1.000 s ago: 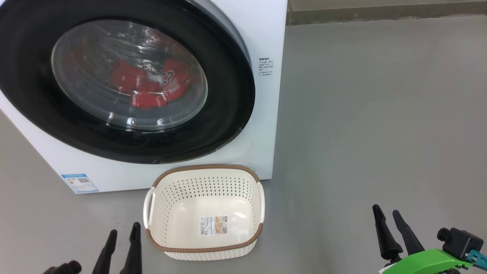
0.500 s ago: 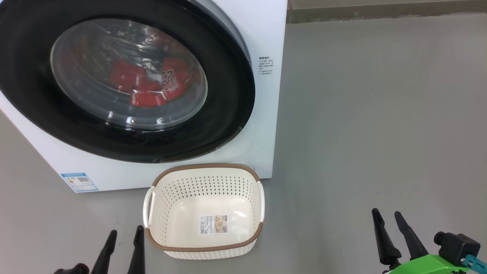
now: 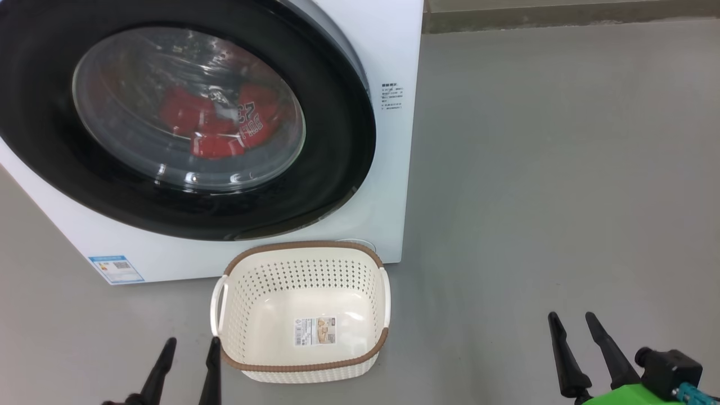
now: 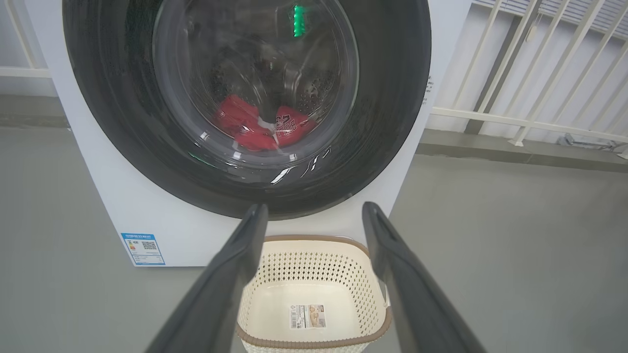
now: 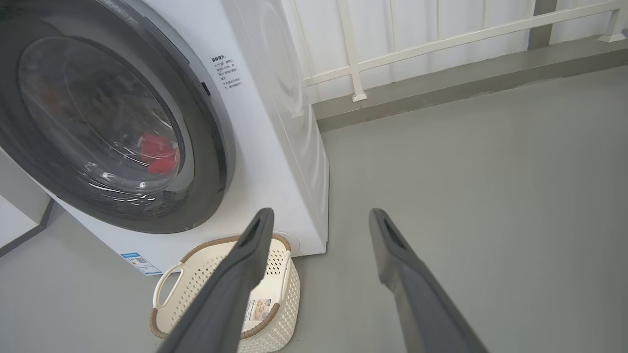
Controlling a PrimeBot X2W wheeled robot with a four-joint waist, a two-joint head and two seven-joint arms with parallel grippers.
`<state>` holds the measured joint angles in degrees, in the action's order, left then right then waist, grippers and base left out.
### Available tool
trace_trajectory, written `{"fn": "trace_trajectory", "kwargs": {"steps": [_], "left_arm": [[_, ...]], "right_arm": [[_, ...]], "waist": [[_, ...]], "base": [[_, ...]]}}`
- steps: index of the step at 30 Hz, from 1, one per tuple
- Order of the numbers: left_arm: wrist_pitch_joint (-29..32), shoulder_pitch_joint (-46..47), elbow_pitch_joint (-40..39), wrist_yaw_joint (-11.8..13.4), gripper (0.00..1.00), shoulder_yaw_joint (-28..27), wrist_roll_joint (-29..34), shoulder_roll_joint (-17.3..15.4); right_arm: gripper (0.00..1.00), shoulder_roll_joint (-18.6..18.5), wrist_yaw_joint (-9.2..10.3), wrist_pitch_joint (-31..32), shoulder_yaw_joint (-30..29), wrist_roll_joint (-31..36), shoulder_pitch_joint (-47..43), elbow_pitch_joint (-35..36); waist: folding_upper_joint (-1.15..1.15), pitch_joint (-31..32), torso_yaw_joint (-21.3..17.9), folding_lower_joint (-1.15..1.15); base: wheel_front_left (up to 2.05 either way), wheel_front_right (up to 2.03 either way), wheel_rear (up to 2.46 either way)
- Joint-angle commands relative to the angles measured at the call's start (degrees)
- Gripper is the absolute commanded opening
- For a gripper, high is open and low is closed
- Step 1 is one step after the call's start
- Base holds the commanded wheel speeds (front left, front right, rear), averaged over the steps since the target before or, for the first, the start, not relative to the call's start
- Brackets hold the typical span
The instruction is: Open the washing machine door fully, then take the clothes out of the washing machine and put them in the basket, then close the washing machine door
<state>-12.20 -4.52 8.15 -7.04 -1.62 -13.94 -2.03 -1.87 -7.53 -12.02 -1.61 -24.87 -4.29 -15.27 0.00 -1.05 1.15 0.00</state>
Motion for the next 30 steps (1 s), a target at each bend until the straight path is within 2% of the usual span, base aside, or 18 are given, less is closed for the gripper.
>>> {"fn": "trace_trajectory", "kwargs": {"steps": [1, 13, 30], "left_arm": [[-0.8, 0.4, -1.7, -0.1, 1.00, -1.4, 1.9, -0.7], [-2.8, -0.1, -1.7, -0.3, 1.00, -1.4, 9.2, -0.9], [-2.8, 0.5, 0.6, -0.4, 1.00, -2.3, 6.3, -0.9]], "right_arm": [[1.00, -1.0, 0.04, -0.9, 0.9, 1.7, 0.5, 1.6], [1.00, -1.1, 0.04, -3.0, 0.8, 8.4, -0.4, 1.6], [1.00, -1.0, 0.04, -3.0, -1.7, 6.9, -1.2, 1.6]], "waist": [[0.00, 0.0, 0.0, 0.00], [0.00, -0.4, -0.2, 0.00], [0.00, -0.6, 0.1, 0.00]], "base": [[0.00, 0.00, 0.00], [0.00, 0.00, 0.00], [0.00, 0.00, 0.00]]}}
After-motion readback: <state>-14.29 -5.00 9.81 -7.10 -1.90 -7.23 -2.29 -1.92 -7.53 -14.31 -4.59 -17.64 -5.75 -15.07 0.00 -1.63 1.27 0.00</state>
